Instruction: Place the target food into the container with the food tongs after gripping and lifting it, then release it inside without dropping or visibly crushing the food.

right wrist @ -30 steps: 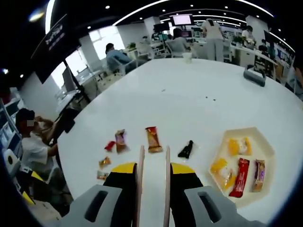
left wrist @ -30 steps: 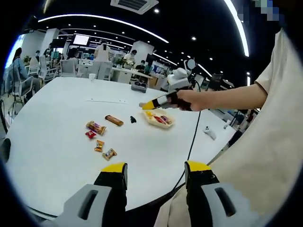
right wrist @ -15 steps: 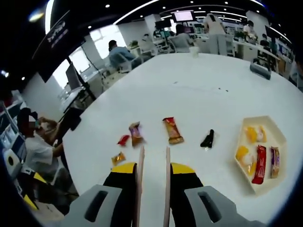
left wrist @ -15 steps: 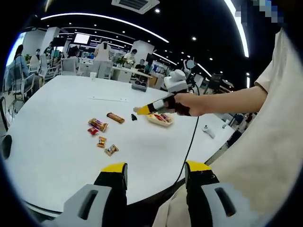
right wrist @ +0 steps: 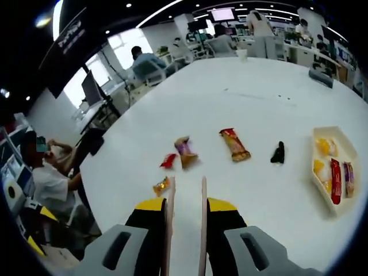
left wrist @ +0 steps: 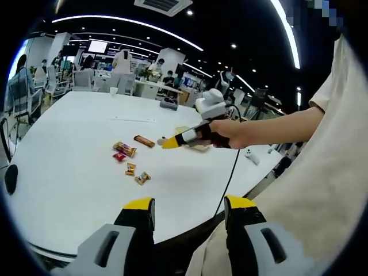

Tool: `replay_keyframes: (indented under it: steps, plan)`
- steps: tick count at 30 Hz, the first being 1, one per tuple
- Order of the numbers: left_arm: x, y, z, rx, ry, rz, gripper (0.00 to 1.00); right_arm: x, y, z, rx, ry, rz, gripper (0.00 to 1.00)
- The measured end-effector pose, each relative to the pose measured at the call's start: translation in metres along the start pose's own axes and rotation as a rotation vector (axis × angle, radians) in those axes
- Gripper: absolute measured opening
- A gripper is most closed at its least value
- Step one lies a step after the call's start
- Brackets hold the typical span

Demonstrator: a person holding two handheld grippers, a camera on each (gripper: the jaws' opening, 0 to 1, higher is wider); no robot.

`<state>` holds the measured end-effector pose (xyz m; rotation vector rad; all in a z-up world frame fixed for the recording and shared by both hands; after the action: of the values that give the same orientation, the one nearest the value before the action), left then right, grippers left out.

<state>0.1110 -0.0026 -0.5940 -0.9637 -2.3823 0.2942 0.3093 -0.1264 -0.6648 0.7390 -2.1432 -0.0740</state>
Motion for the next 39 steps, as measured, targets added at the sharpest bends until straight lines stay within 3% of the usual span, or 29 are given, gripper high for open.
replay_keyframes:
  steps: [8,19,20,39]
  plan:
    - [0.002,0.009,-0.011,-0.023,-0.012,0.020,0.48,-0.010,0.010,0.006,0.027,0.015,0.015,0.26]
    - [0.007,0.015,-0.004,-0.026,0.009,0.046,0.48,-0.022,0.021,0.023,0.033,0.046,0.020,0.26]
    - [0.007,0.015,-0.004,-0.027,0.009,0.047,0.48,-0.025,0.024,0.028,0.083,0.070,0.032,0.26]
    - [0.017,0.029,-0.002,-0.021,0.000,0.034,0.48,-0.043,0.042,0.047,0.081,0.125,0.039,0.27]
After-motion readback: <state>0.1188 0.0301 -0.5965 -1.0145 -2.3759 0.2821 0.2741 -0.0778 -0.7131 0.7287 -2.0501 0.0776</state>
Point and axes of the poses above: the point that each gripper's makers call its tool centre point, and the gripper's own axes: x roughly backward along the fingers, y roughly to its left, z roughly out of its underside, the point moved 2 cm from there along x, roughly backward along the fingers, and after that the axes turned 2 degrees about z, right-handed, at the moved point
